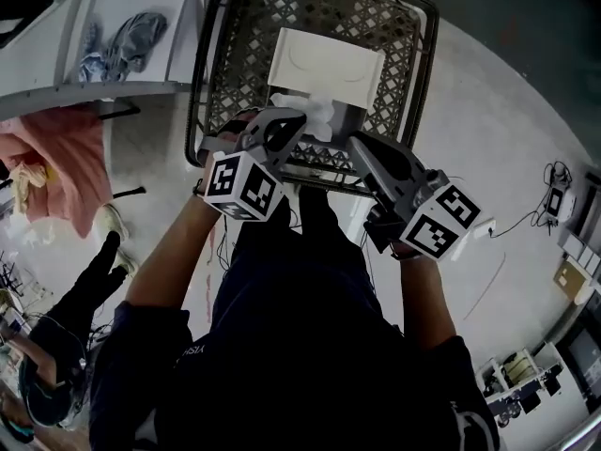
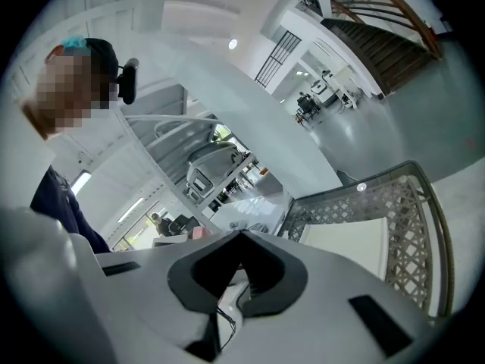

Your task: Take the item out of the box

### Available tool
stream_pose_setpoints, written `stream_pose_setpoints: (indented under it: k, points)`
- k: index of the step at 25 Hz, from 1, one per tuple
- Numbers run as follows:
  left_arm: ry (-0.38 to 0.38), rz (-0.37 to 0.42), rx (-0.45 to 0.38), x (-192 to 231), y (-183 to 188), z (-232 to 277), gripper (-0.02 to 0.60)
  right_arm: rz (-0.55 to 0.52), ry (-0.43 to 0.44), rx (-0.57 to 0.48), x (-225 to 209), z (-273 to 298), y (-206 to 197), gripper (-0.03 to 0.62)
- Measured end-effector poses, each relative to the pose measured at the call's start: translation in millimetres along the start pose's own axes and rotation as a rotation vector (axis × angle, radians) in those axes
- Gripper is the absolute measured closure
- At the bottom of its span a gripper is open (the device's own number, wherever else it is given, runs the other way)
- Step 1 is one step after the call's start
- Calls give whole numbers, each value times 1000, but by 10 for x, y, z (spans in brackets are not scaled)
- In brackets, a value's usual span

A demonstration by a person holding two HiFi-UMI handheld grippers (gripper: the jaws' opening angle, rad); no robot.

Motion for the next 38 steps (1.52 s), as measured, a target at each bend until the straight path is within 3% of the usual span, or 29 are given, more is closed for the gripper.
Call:
stream_pose_setpoints:
  k: [11,18,27,38]
  points:
    - [150,-72,-141,364,389,-589,574,-116,11,-61,351,67,438,569]
    - [207,-105,-213,574,518,-873,574,-202,30,-85,619,149,633,569]
    - [215,-237,-345,746,672,-1220,574,-317,40,-120,947,154,780,570]
    - [232,-252,-408,575,760,-1512,574,-409,42,-137,1281,48,693,570]
Point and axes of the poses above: the fingertips, and each gripper's own axes: z forward along the fingers, x to its left, y out of its top, the point moved 10 cm from there along -z, backward along the fingers
